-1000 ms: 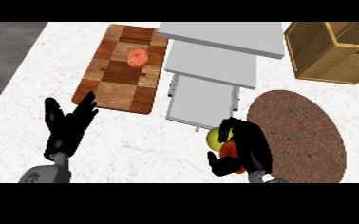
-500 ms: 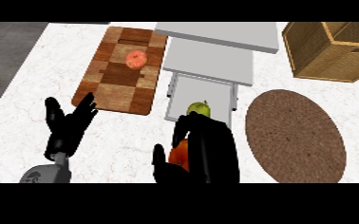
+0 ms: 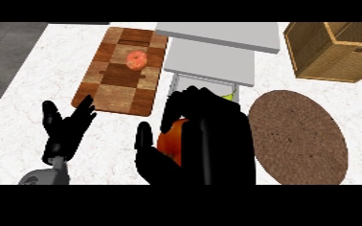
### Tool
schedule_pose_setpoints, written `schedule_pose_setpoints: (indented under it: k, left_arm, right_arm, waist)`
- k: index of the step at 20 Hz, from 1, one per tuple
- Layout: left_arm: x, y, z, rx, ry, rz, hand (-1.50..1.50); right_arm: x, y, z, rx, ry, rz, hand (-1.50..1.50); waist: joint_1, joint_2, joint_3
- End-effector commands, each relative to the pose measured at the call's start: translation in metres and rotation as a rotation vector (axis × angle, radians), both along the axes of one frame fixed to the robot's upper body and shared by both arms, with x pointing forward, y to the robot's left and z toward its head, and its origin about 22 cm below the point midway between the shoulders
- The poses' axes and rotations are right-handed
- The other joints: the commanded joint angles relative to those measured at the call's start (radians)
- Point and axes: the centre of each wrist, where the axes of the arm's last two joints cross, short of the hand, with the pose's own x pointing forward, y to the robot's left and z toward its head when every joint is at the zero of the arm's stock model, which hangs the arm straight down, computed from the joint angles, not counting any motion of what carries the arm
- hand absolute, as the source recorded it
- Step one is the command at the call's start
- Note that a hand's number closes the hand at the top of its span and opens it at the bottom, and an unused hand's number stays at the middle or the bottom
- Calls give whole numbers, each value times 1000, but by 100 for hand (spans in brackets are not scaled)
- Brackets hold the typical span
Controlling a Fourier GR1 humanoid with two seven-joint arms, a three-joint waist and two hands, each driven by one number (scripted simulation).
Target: Pick the tomato from the placemat and place it in the tiered shelf
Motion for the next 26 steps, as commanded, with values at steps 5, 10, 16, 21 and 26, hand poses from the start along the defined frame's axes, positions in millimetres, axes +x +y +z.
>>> schedule_pose_setpoints:
  k: [5,10,16,21,26]
  left_arm:
    - [0,-7,-4,8,-1,-1,0]
    - [-5,1,-5,14,-5,17,0]
    - [-1,5,-8,9,12,12,0]
    - [-3,4,-5,6,-6,11,0]
    - [4,-6,4,-8,-7,13,0]
  right_arm:
    - [24,4,73,98,65,-215,150]
    - [56,0,116,91,73,-251,150]
    - [70,3,148,47,121,-214,150]
    - [118,-21,146,3,156,-184,150]
    - [143,-25,131,-42,166,-210,150]
  waist:
    - [-4,6,1]
    - [-6,10,2]
    - [-18,10,3]
    - [-17,17,4]
    - [-18,18,5]
